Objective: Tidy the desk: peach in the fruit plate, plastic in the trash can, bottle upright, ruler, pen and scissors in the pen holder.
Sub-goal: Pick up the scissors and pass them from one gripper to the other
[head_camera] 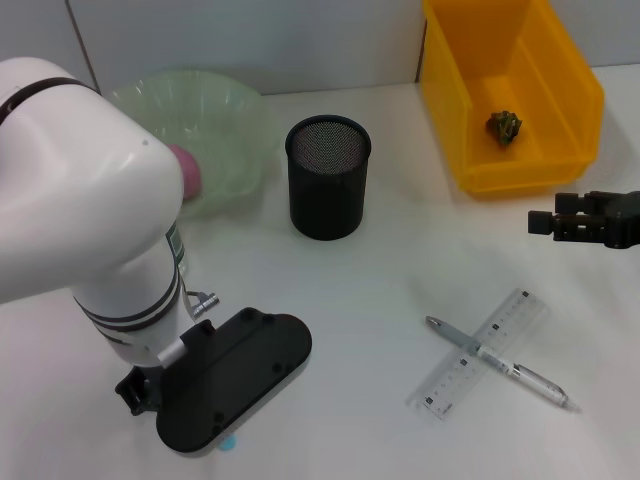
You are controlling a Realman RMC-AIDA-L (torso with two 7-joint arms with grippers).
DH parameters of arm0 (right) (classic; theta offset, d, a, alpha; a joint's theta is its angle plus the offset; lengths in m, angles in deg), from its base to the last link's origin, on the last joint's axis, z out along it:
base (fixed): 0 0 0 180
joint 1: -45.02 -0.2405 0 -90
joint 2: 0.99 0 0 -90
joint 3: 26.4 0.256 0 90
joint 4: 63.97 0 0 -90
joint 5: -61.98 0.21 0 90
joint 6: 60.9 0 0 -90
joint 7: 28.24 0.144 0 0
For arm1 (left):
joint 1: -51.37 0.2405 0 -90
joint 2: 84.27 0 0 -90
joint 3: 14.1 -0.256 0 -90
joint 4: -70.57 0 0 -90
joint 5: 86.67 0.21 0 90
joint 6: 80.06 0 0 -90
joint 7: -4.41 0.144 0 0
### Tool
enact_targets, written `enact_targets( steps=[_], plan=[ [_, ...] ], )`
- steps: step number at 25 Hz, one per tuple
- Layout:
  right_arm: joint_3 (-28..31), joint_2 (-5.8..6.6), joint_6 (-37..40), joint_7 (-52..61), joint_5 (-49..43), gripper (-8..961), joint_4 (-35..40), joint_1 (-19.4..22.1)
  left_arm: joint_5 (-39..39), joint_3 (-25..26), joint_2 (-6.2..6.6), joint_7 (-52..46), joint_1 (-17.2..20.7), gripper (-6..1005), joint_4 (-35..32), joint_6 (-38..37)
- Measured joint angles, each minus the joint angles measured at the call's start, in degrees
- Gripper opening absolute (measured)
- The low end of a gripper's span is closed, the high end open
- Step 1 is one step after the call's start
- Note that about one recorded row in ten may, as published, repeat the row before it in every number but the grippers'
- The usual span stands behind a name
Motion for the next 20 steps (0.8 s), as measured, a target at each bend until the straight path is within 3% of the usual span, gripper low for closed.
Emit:
enact_targets(
  steps=[17,20],
  plan=[
    [0.2,-0.08,0.0,-0.4,0.0,819,0.0,-0.1,0.2,0.8,0.0,-2.6,0.2,243,-4.0,-3.6],
    [0.1,-0.09,0.0,-0.5,0.0,819,0.0,-0.2,1.1,0.8,-0.01,-6.1,0.4,244,-7.4,-5.5]
  ],
)
